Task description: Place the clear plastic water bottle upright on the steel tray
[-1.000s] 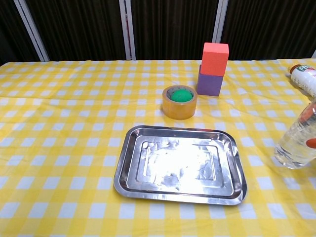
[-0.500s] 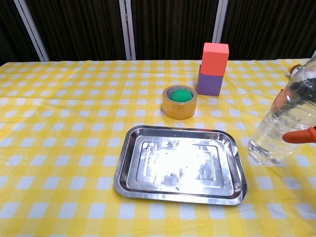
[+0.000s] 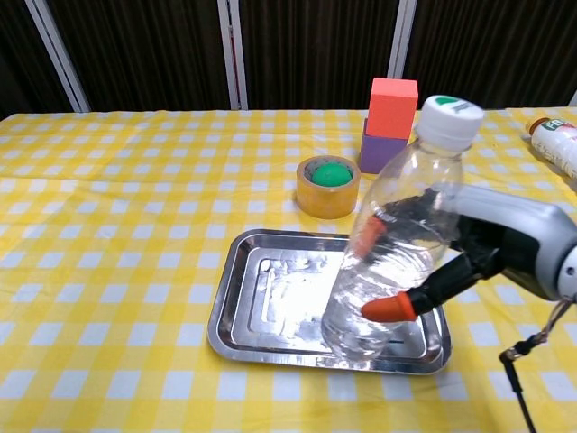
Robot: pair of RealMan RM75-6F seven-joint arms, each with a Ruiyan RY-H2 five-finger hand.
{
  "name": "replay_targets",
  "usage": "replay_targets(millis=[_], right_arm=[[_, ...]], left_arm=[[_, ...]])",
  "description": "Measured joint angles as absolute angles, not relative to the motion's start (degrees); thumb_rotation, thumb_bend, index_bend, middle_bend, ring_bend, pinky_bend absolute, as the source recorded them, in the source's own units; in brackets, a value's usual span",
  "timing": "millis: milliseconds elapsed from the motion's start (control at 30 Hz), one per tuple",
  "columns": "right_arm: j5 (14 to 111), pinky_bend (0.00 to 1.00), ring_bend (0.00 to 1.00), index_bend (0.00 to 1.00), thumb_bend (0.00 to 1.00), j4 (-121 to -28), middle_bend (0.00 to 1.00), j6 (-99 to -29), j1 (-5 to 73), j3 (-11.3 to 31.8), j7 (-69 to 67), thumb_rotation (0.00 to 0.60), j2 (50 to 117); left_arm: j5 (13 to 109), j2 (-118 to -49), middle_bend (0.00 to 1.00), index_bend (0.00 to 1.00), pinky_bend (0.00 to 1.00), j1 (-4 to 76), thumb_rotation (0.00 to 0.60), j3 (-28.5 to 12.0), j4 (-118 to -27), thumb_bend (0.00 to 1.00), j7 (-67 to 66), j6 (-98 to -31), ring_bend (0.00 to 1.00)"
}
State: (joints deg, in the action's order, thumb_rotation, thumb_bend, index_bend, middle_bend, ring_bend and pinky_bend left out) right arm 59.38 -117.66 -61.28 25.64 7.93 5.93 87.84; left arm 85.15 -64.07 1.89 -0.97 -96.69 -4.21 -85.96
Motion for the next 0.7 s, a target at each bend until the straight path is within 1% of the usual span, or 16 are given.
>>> replay_targets(millis=[200, 367, 500, 567, 700], right_arm=[[57.3, 0.0, 0.28, 0.74, 0.36, -118.3, 0.6, -63.5, 28.0, 9.7, 10.5, 0.6, 92.0], [56.1, 0.0, 0.28, 0.74, 0.36, -120.3, 0.6, -65.2, 29.0, 11.0, 12.5, 0.6, 93.1], [55.9, 0.0, 0.28, 0.74, 0.36, -121.7, 0.6, -66.3, 28.2, 11.7, 11.5, 0.6, 90.2], [56.0, 0.0, 0.28, 0.74, 0.36, -122.5, 0.6, -66.8, 27.3, 12.2, 10.3, 0.6, 87.4], [56.4, 0.0, 0.28, 0.74, 0.36, -123.6, 0.6, -67.0, 25.2, 13.3, 6.5, 0.6, 79.4]], left_arm=[[85.0, -64.0, 0.0, 0.15, 0.0, 2.0, 0.6, -1.0, -96.6, 0.15, -3.9, -85.7, 0.0], [84.9, -63.8, 0.0, 0.15, 0.0, 1.9, 0.6, -1.0, -96.4, 0.15, -3.7, -85.8, 0.0], [84.4, -63.6, 0.0, 0.15, 0.0, 1.9, 0.6, -1.1, -96.3, 0.15, -3.2, -85.5, 0.0], [84.5, -63.6, 0.0, 0.15, 0.0, 1.9, 0.6, -1.1, -96.4, 0.15, -3.2, -85.6, 0.0], [84.9, -63.5, 0.0, 0.15, 0.0, 1.8, 0.6, -1.0, -96.8, 0.15, -3.4, -86.0, 0.0]])
